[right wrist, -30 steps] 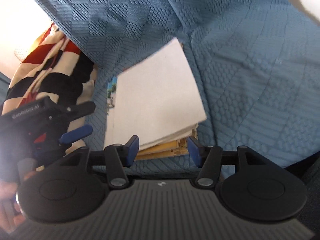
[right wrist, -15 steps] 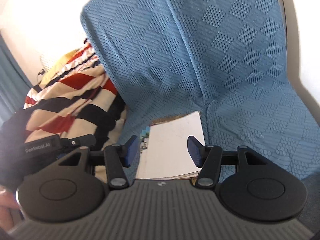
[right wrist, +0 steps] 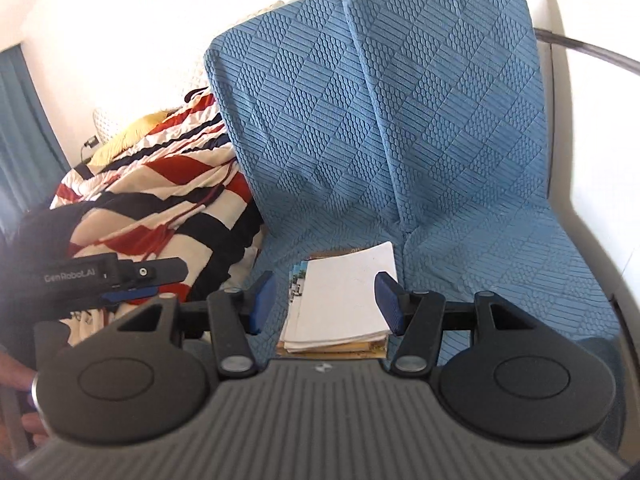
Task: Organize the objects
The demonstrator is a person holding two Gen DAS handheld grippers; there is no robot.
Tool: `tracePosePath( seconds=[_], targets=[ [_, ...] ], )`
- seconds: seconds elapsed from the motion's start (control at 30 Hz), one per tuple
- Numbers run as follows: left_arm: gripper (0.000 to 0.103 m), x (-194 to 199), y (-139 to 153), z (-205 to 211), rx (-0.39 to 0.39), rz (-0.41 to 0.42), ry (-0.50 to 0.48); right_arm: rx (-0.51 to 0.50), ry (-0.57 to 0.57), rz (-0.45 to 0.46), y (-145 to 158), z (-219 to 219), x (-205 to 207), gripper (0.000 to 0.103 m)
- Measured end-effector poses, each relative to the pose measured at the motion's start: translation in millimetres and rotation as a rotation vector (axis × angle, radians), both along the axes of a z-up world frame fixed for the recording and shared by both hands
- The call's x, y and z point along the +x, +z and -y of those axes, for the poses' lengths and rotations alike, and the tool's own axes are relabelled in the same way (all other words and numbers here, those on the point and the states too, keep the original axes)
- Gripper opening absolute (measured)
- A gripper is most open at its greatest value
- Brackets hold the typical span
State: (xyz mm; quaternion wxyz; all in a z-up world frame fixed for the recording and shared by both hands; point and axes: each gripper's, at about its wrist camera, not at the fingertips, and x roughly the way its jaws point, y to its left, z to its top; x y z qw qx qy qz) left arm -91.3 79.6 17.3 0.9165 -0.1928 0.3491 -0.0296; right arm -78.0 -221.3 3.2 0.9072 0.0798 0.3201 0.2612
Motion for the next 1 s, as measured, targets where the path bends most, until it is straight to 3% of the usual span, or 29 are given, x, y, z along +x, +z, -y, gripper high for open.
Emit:
tracePosePath(
  seconds=[0.37, 0.47, 0.53, 0.6, 0.8, 1.0],
  targets=[
    [0.101, -18, -22, -5, 0.031, -0.058, 0.045, -0.053, -0.026, -0.017, -22, -5, -26, 0.062],
    [0.102, -19, -26, -5, 0.052, -0.067, 0.047, -0.07, -0.031, -0.021, -28, -7, -25, 0.071],
    [0.102, -19, -29, -3, 0.061, -0.073, 0.043, -0.081, -0.037, -0.017, -30, -8, -24, 0.094],
    [0.102, -19, -31, -2, 0.07, -0.076, 0.038, -0.1, -0.057, -0.01, -32, -10, -22, 0.1],
    [0.102, -21, -37, 6, 0.084, -0.096, 0.033, -0.16, -0.075, -0.005, -35, -13, -19, 0.103],
    [0.102, -20, -42, 9, 0.112, -0.105, 0.022, -0.156, -0.086, -0.021, -35, -11, -19, 0.103]
  ],
)
